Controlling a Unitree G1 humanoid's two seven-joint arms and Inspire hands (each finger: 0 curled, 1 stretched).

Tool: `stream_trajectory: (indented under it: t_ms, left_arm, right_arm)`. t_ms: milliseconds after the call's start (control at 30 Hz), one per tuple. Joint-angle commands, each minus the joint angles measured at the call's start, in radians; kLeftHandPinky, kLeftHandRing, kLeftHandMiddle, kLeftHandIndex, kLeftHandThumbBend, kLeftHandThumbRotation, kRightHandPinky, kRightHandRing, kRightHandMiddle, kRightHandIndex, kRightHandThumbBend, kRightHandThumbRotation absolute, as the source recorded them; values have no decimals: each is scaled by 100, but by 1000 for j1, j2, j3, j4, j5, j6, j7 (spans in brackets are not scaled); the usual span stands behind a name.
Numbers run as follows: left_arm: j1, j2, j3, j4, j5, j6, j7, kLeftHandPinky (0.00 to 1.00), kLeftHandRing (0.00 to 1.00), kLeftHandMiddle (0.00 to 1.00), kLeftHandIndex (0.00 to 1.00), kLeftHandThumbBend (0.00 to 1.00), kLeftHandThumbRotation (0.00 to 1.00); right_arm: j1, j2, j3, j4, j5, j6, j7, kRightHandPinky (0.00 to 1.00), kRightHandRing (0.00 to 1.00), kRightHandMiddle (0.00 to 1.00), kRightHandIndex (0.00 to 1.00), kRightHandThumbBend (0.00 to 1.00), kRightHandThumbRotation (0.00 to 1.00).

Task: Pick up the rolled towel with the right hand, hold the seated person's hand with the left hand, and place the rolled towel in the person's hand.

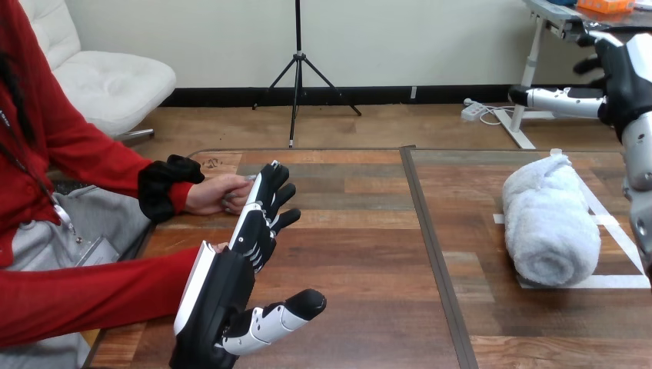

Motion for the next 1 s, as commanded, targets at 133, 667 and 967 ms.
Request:
stream_trajectory:
  t_ms: [133, 667, 967]
  left_arm:
    - [-93, -5, -6, 8, -23, -26, -11, 89, 96, 99, 100, 100, 67]
    - [-85, -7, -5, -8, -43, -25, -24, 88, 95, 100, 100, 100, 66]
    - [-75, -8, 4, -11, -27, -33, -12, 86, 95, 99, 100, 100, 67]
  right_arm:
    - [-250, -31, 84, 184, -41, 54, 53, 29, 47, 63, 93, 100, 53]
    - [-426, -13, 201, 457, -98, 97, 129, 34, 54, 73, 77, 100, 65]
    - [-471, 2, 264, 529, -139, 122, 157, 28, 53, 82, 83, 100, 77]
